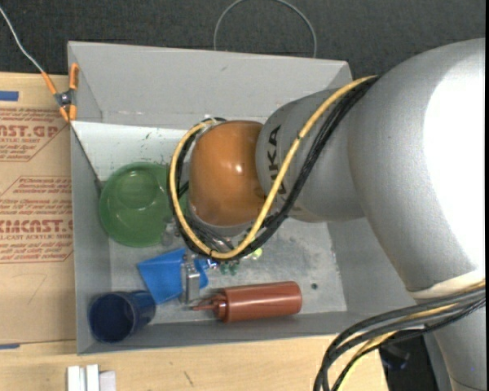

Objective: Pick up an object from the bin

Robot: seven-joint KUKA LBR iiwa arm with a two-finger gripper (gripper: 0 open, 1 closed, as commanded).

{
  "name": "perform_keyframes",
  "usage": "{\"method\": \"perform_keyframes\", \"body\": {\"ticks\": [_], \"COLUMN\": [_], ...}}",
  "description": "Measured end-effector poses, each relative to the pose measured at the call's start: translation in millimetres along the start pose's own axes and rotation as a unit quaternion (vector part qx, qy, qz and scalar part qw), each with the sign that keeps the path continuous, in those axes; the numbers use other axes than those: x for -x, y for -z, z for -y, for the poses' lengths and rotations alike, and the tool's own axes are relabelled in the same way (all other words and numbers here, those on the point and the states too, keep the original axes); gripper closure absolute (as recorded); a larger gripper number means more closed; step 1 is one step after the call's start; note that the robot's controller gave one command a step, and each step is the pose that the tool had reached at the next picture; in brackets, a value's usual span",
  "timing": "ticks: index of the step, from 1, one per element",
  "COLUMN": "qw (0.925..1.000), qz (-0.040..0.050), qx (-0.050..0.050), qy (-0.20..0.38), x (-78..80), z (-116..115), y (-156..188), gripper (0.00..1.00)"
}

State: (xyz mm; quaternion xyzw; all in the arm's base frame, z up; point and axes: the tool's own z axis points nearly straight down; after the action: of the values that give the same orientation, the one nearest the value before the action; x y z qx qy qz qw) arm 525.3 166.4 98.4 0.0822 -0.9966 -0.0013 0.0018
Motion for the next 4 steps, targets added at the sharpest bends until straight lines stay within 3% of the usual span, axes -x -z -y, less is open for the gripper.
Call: {"method": "perform_keyframes", "body": {"ticks": [1,2,4], "qw": [0.9945,0.9991,0.9991], "qz": [0.0019,-0.0001,-0.0010], "qx": [0.000,0.001,0.001], "qy": [0.105,0.042,0.042], "x": [-10.4,-11.2,-11.9], "z": [5.5,12.4,12.3], "y": [-28.9,-29.1,-24.2], "gripper": [0.00,1.00,1.00]}}
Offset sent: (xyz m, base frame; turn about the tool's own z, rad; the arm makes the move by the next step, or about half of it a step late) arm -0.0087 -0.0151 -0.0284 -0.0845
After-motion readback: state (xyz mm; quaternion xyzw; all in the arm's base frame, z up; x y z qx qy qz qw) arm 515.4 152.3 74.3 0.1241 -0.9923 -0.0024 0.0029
